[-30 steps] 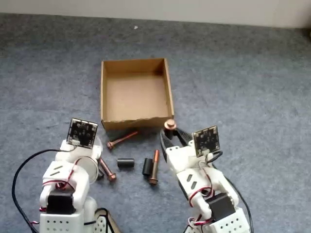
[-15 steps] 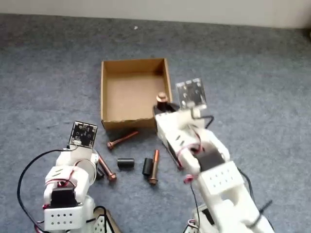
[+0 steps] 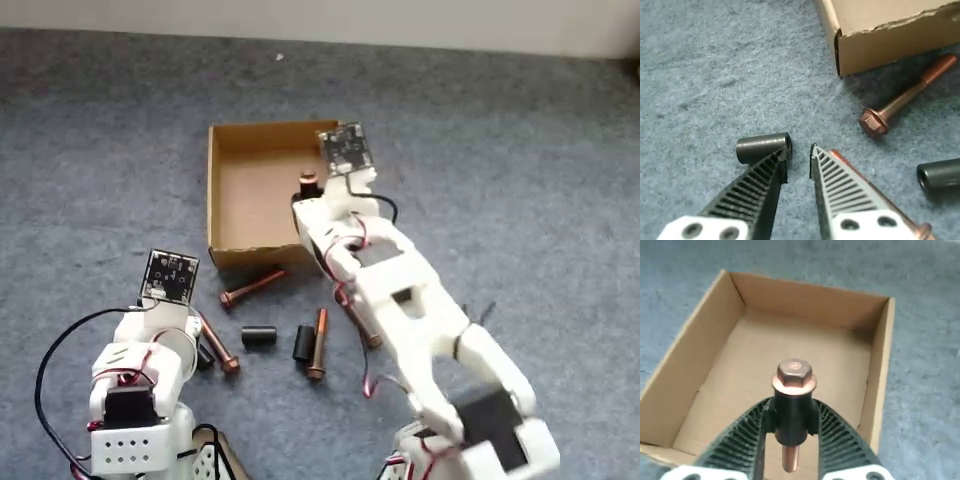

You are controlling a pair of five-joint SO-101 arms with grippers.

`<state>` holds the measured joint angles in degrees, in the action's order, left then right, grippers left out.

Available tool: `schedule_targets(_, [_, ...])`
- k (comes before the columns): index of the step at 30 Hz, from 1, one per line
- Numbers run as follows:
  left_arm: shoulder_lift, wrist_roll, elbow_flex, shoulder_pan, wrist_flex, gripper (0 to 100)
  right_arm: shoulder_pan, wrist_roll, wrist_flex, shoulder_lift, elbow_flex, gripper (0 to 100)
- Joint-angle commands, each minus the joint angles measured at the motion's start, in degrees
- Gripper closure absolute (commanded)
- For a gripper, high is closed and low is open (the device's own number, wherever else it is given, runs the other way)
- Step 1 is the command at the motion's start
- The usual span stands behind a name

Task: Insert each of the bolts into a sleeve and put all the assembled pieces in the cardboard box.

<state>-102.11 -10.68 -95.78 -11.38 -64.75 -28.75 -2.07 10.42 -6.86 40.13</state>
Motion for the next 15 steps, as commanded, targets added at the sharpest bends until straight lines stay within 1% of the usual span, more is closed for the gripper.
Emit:
schedule_targets(1, [-0.3, -0.4, -0.6, -0.6, 1.0, 89, 0.0, 0.5, -1.5, 3.9, -6.7, 99.2])
schedule_targets(4, [-0.3, -0.4, -0.6, -0.7, 1.0, 89, 0.0, 0.5, 2.6, 7.6, -10.5, 97.4])
schedule_targets(9, [-0.3, -0.4, -0.6, -0.7, 1.0, 89, 0.0, 0.2, 13.0, 11.8, -17.8, 85.9])
schedule_targets(15, [-0.3, -0.4, -0.6, -0.7, 1.0, 89, 0.0, 0.2, 19.4, 11.3, -21.5, 84.9])
